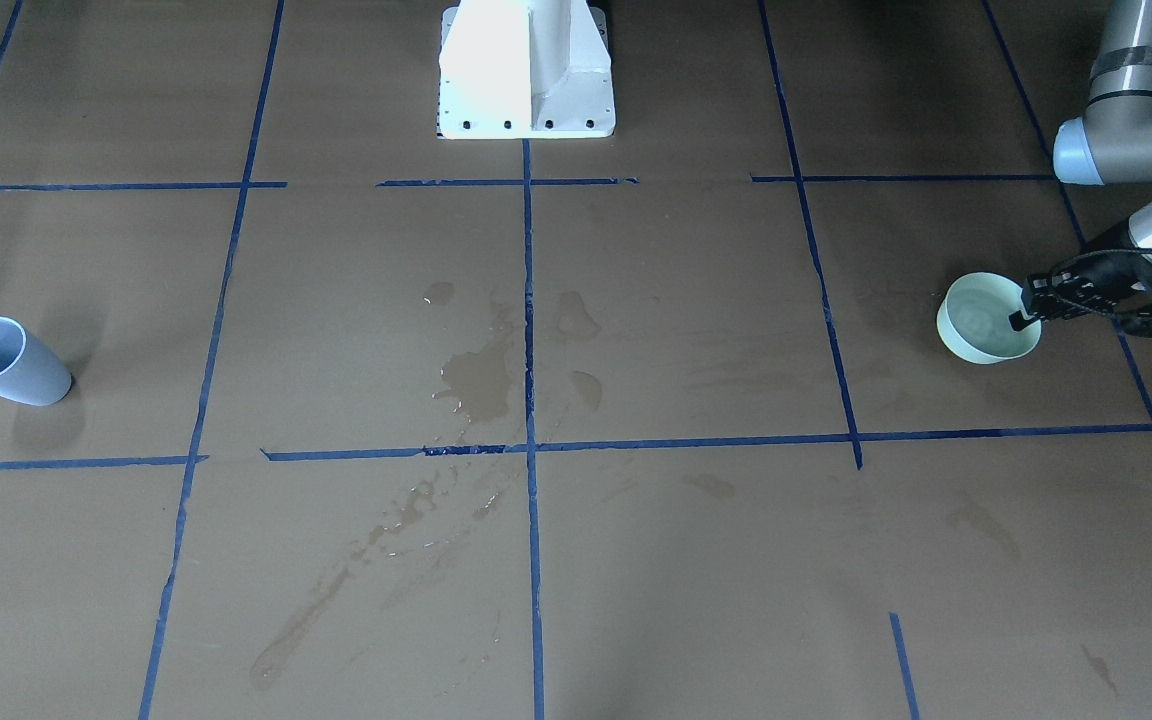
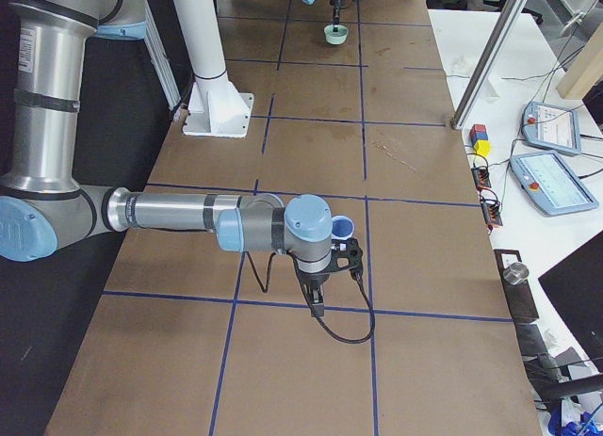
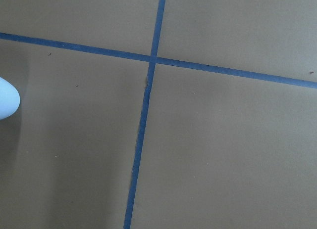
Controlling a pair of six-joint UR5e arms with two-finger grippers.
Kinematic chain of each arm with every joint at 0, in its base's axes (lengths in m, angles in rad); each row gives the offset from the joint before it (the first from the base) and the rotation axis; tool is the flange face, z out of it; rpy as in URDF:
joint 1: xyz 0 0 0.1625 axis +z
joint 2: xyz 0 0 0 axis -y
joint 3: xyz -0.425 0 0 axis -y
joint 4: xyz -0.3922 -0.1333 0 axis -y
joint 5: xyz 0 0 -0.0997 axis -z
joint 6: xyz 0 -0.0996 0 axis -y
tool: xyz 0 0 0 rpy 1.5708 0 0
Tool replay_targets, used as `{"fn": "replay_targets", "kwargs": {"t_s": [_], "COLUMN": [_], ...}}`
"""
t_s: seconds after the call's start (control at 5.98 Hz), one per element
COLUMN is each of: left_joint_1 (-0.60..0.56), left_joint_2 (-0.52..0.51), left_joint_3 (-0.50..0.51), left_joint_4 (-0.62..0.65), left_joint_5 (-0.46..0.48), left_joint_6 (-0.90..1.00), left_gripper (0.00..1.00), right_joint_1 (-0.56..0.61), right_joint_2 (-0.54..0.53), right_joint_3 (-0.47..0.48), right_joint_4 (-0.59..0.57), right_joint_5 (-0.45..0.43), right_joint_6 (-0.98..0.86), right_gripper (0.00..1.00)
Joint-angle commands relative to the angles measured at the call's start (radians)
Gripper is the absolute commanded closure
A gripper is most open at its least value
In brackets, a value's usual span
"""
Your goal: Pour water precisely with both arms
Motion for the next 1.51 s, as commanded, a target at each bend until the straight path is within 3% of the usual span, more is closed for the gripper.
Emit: {"fn": "replay_targets", "kwargs": {"t_s": [0.0, 0.17, 0.33, 0.67, 0.84, 1.0, 1.34], "left_joint_1": [0.027, 0.039, 0.039, 0.039, 0.039, 0.037, -0.004], "left_joint_2": [0.0, -0.001, -0.003, -0.011, -0.012, -0.011, 0.0], "left_joint_3": [0.008, 0.01, 0.01, 0.01, -0.001, -0.034, -0.062], "left_joint_4": [0.0, 0.001, 0.0, 0.001, 0.005, 0.008, 0.015], "left_joint_5": [0.009, 0.01, 0.009, 0.009, 0.009, 0.009, -0.002], "left_joint_6": [0.002, 0.002, 0.008, 0.01, 0.008, 0.008, 0.069], "left_gripper": [0.95, 0.93, 0.81, 0.3, 0.11, 0.0, 0.0], "right_joint_1": [0.0, 0.0, 0.0, 0.0, 0.0, 0.0, 0.0], "right_joint_2": [0.0, 0.0, 0.0, 0.0, 0.001, 0.001, 0.001], "right_joint_3": [0.0, 0.0, 0.0, 0.0, 0.0, 0.0, 0.0], "right_joint_4": [-0.001, 0.0, 0.0, 0.0, 0.0, 0.0, 0.0], "right_joint_5": [-0.001, -0.001, -0.001, -0.001, -0.001, 0.001, 0.005], "right_joint_6": [-0.001, -0.001, -0.001, 0.001, 0.001, 0.001, 0.001], "right_gripper": [0.0, 0.0, 0.0, 0.0, 0.0, 0.0, 0.0]}}
